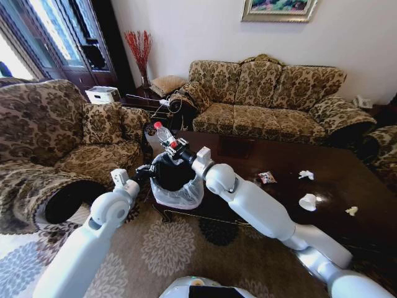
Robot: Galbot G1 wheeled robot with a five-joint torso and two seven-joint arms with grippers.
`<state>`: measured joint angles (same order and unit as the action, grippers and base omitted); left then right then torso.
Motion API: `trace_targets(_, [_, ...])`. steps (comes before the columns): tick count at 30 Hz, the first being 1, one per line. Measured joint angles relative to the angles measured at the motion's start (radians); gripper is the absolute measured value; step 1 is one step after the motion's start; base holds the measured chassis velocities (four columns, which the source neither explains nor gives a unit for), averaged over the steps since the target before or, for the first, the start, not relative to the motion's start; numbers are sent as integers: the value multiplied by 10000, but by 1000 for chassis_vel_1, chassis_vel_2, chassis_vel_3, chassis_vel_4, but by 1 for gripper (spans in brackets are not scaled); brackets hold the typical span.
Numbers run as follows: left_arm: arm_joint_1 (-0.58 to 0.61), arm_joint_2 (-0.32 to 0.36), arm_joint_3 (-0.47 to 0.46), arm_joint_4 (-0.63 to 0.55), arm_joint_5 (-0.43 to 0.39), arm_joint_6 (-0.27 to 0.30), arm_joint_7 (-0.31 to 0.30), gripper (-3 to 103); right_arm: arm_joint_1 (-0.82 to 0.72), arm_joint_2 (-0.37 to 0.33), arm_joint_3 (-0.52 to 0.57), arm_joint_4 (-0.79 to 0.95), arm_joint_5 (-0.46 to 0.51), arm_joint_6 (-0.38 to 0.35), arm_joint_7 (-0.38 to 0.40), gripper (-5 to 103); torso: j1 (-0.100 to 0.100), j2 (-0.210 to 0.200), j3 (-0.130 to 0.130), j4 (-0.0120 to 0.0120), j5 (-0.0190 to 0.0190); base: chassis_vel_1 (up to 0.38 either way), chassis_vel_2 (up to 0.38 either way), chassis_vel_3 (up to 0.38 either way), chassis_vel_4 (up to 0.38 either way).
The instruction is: Move to the front of the table and place the trash on the table into the trash bin.
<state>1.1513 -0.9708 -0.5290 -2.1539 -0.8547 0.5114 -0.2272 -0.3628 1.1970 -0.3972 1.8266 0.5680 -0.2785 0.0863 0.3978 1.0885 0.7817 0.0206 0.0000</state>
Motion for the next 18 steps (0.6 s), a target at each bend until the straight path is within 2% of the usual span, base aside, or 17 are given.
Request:
trace_targets(2, [-6, -76, 0, 4, -13, 2, 23, 3, 12, 38, -34, -39, -34, 2, 30, 58, 1, 0, 0, 0, 0, 0, 0, 0, 0])
trace_targets(3, [-6, -76, 0, 4, -13, 2, 23, 3, 12, 38, -34, -39, -34, 2, 30, 58, 1, 0, 0, 0, 0, 0, 0, 0, 0])
trace_targets(4, [-6, -103, -2, 1, -14, 7, 24, 3, 52, 51, -41, -55, -41, 7, 42, 64, 1, 0, 0, 0, -1, 0, 0, 0, 0])
trace_targets(6, [-6, -110, -5, -4, -14, 12, 26, 3, 80, 56, -42, -60, -42, 13, 49, 64, 1, 0, 1, -1, 0, 0, 0, 0, 0])
trace_targets(8, [-5, -127, -14, -31, -14, 30, 27, 3, 151, 73, -23, -63, -40, 45, 88, 75, 1, 0, 1, 0, -1, 0, 0, 0, 0])
trace_targets(9, [12, -145, -44, -37, -8, 34, 26, 3, 244, 102, 112, -38, 59, 51, 260, 85, 1, 0, 0, -1, 0, 0, 0, 0, 0])
trace_targets(11, [70, -186, -90, -38, 22, 34, 24, 3, 325, 105, 257, -2, 187, 27, 388, 85, 0, 0, 0, 0, 0, 0, 0, 0, 0])
trace_targets(13, [163, -302, -101, -39, 151, 19, 24, 3, 305, -9, 634, 19, 260, 12, 433, 95, 1, 0, 0, 2, -3, 0, 0, 0, 0])
trace_targets(16, [193, -382, -84, -30, 237, -28, 18, 3, 175, -101, 897, 64, 303, 2, 491, 100, 1, 0, 0, 1, 2, 0, 0, 0, 0])
trace_targets(18, [253, -458, -50, -12, 412, -116, 50, 3, -168, -334, 1532, 228, 421, -151, 664, 100, 1, 0, 0, -1, 1, 0, 0, 0, 0])
